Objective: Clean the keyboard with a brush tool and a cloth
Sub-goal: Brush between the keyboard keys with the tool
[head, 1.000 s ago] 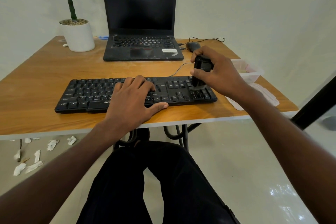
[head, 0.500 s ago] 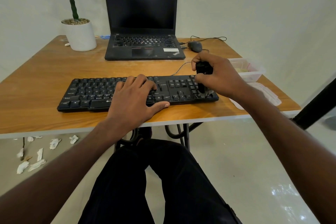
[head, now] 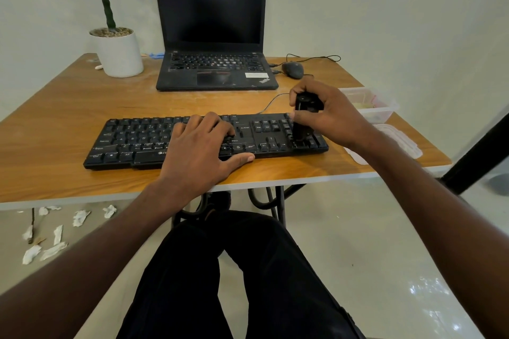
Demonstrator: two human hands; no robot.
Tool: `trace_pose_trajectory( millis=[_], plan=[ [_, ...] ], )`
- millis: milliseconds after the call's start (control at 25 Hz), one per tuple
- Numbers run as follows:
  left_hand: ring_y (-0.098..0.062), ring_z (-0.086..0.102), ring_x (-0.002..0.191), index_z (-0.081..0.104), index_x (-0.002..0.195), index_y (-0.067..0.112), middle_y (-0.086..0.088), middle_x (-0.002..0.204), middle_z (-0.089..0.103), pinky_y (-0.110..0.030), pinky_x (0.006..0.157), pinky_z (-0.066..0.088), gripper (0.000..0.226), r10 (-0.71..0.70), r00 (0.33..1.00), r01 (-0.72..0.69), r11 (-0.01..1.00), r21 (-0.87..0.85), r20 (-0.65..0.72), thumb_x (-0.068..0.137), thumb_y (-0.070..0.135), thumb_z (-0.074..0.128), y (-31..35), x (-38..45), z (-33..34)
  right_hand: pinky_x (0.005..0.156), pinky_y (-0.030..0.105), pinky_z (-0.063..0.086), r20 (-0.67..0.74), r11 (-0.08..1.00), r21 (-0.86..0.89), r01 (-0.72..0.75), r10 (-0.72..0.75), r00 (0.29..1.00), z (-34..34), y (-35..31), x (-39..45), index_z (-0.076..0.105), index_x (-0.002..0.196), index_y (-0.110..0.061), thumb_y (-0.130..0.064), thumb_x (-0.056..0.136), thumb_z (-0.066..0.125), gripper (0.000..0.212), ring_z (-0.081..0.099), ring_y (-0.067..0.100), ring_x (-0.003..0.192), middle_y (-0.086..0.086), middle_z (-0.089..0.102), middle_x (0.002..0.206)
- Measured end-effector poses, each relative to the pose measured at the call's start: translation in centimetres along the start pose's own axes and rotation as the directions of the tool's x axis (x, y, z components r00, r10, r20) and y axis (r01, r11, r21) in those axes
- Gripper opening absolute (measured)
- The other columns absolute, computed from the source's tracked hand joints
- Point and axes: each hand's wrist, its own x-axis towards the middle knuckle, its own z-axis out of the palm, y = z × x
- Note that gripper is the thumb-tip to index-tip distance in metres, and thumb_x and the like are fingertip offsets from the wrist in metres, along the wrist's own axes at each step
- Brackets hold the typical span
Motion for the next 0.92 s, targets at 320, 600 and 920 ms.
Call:
trace_pose_trajectory(
  millis=[320, 600, 920],
  plan=[
    [-0.020, 0.051, 0.116, 0.061, 0.123, 0.030, 0.006, 0.122, 0.055, -0.044, 0.100, 0.038, 0.071, 0.005, 1.000, -0.005, 1.000, 0.003, -0.006, 0.087, 0.087, 0.041, 0.0, -0.1, 0.0, 0.084, 0.033, 0.060, 0.014, 0.990, -0.135, 0.043, -0.042, 0.999, 0.6, -0.6, 0.3, 0.063, 0.106, -0.026, -0.016, 0.090, 0.073, 0.022, 0.061, 0.003, 0.098, -0.020, 0.062, 0.099],
    [-0.020, 0.051, 0.115, 0.062, 0.122, 0.030, 0.006, 0.121, 0.055, -0.043, 0.099, 0.038, 0.069, 0.011, 1.000, -0.011, 1.000, -0.002, -0.017, 0.087, 0.087, 0.043, -0.1, -0.1, 0.1, 0.084, 0.034, 0.058, 0.021, 0.993, -0.116, 0.018, -0.016, 1.000, 0.6, -1.0, 0.7, 0.066, 0.102, -0.024, -0.014, 0.087, 0.074, 0.019, 0.060, 0.004, 0.095, -0.016, 0.064, 0.097],
    [-0.020, 0.051, 0.115, 0.062, 0.122, 0.030, 0.006, 0.121, 0.055, -0.044, 0.100, 0.037, 0.068, 0.014, 1.000, -0.015, 1.000, -0.003, -0.021, 0.088, 0.086, 0.044, -0.1, -0.1, 0.1, 0.078, 0.028, 0.053, -0.046, 0.987, -0.159, -0.018, 0.011, 0.999, 0.4, -0.8, 0.8, 0.067, 0.098, -0.024, -0.015, 0.086, 0.073, 0.016, 0.060, 0.003, 0.091, -0.013, 0.066, 0.096]
  ],
)
